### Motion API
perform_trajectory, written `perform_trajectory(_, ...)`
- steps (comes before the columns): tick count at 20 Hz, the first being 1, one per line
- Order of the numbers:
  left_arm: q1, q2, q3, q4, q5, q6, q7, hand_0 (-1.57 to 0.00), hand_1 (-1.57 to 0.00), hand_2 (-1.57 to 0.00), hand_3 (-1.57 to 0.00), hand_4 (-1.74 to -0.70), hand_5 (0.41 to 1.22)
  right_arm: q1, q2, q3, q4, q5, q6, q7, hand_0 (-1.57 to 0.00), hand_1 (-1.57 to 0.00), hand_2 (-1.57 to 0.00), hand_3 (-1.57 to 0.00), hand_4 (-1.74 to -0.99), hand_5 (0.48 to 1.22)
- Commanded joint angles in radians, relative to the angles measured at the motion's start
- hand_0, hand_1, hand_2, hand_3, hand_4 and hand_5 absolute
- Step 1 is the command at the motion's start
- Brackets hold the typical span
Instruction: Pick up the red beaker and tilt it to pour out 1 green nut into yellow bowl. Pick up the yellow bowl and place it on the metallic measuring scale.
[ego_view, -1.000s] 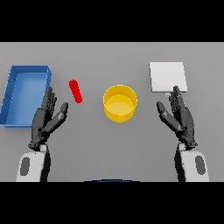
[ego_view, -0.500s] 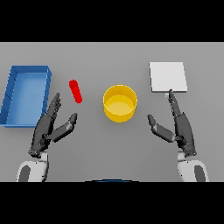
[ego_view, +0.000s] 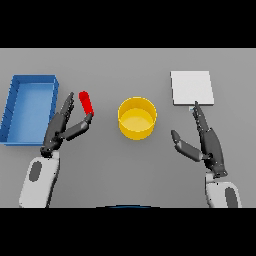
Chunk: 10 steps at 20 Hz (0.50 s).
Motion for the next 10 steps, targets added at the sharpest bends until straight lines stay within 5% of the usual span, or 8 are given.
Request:
perform_trajectory(1, -0.033, -0.006, 0.002, 0.037, -0.002, 0.0, -0.008, 0.0, 0.0, 0.0, 0.0, -1.18, 0.636, -0.001, 0.001, 0.001, -0.001, 0.001, 0.0, -0.004, 0.0, 0.0, 0.0, 0.0, -1.229, 0.626)
perform_trajectory(10, -0.222, -0.008, 0.029, 0.267, -0.05, 0.038, -0.048, 0.0, 0.0, 0.0, 0.0, -1.2, 0.664, 0.015, 0.0, 0.001, -0.022, -0.004, 0.002, -0.013, 0.0, 0.0, 0.0, 0.0, -1.233, 0.634)
